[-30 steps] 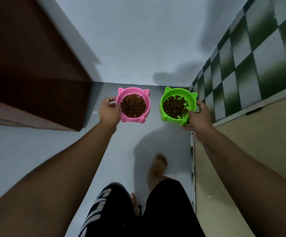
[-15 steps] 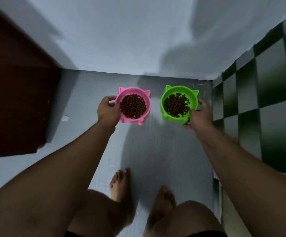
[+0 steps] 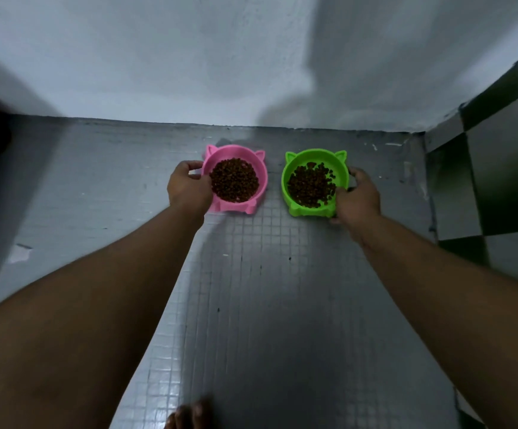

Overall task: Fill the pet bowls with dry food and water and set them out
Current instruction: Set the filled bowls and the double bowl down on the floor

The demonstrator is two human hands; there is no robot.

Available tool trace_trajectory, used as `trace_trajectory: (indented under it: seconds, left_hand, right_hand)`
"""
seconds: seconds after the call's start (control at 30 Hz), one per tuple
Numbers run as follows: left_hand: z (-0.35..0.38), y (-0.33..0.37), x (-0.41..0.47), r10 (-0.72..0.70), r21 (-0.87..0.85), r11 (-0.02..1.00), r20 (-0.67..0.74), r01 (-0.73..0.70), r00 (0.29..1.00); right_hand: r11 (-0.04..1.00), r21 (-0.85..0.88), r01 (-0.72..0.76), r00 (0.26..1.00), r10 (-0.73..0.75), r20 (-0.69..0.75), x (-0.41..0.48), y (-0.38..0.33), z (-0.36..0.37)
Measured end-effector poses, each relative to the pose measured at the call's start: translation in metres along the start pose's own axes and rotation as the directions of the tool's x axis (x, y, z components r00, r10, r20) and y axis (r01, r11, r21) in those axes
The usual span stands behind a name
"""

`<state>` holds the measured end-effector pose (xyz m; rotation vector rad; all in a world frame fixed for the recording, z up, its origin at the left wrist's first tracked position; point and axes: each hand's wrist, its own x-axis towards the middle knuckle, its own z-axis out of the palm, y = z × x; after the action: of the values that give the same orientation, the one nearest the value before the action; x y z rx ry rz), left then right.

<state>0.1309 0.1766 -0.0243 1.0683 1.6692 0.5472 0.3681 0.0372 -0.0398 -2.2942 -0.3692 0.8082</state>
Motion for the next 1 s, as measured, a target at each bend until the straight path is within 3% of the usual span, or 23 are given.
trace_trajectory:
  seconds: [0.23, 0.57, 0.73, 1.0]
  left_hand:
    - [0.002, -0.016, 0.013, 0.032, 0.105, 0.994, -0.11, -0.021, 0.993]
    - [-0.002, -0.008, 0.009, 0.033, 0.185, 0.983, -0.068, -0.02, 0.997]
    - [-0.036, 0.038, -0.065, 0.091, 0.34, 0.936, 0.012, -0.089, 0.996]
    - [-0.134, 0.173, -0.254, 0.215, 0.527, 0.781, 0.277, -0.335, 0.937]
  right_hand:
    - [0.994, -0.084, 0.066, 0.996, -0.07, -0.05, 0.014, 0.003, 0.018]
    - [0.98, -0.183, 0.077, 0.993, -0.091, -0.07, 0.013, 0.003, 0.015]
    - [0.959, -0.269, 0.085, 0.996, -0.086, 0.007, -0.049, -0.036, -0.035]
    - [0.925, -0.253, 0.284, 0.954, -0.246, 0.172, -0.226, -0.171, -0.171]
